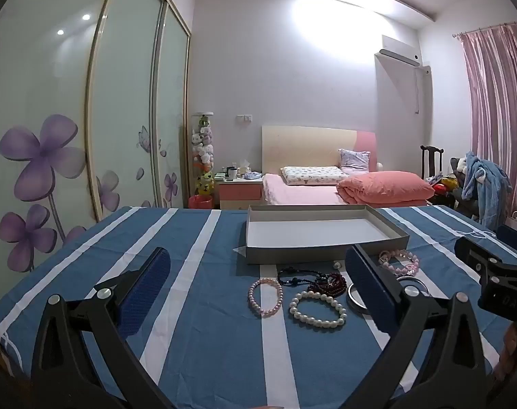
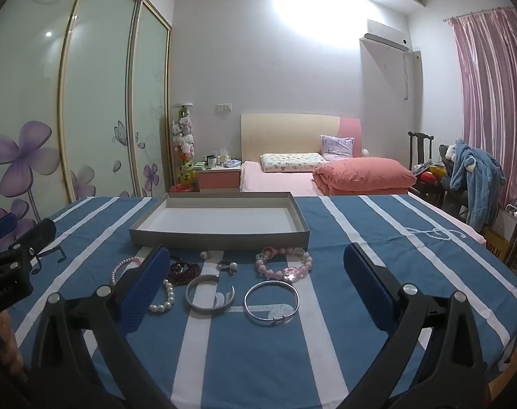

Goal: Organize jewelry

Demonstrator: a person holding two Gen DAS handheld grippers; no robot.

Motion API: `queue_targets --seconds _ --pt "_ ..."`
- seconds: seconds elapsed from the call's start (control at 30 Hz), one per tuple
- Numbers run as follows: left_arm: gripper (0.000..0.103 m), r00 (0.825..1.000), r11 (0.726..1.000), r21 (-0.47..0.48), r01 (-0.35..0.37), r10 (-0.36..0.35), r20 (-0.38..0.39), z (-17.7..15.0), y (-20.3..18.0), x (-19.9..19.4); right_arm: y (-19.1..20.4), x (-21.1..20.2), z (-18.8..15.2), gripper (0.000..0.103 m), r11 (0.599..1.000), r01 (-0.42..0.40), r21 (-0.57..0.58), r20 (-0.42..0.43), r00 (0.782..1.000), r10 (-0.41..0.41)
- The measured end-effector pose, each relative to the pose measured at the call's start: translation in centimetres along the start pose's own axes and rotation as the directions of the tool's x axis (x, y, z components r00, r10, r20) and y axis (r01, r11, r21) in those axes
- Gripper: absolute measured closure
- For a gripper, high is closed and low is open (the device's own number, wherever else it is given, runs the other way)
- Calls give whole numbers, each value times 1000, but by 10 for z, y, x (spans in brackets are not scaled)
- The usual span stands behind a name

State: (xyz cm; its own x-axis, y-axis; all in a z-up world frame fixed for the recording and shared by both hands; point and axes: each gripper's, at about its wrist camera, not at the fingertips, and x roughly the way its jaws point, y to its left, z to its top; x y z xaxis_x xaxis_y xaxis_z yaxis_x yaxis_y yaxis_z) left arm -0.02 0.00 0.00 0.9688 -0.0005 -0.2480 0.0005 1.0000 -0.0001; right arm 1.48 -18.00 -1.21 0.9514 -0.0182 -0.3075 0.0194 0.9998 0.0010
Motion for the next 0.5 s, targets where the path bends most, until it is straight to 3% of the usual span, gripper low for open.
queue_targets --seconds 0.5 --pt "2 1000 1000 2 -1 1 -5 0 0 0 -1 0 0 4 1000 -1 2 0 1000 1"
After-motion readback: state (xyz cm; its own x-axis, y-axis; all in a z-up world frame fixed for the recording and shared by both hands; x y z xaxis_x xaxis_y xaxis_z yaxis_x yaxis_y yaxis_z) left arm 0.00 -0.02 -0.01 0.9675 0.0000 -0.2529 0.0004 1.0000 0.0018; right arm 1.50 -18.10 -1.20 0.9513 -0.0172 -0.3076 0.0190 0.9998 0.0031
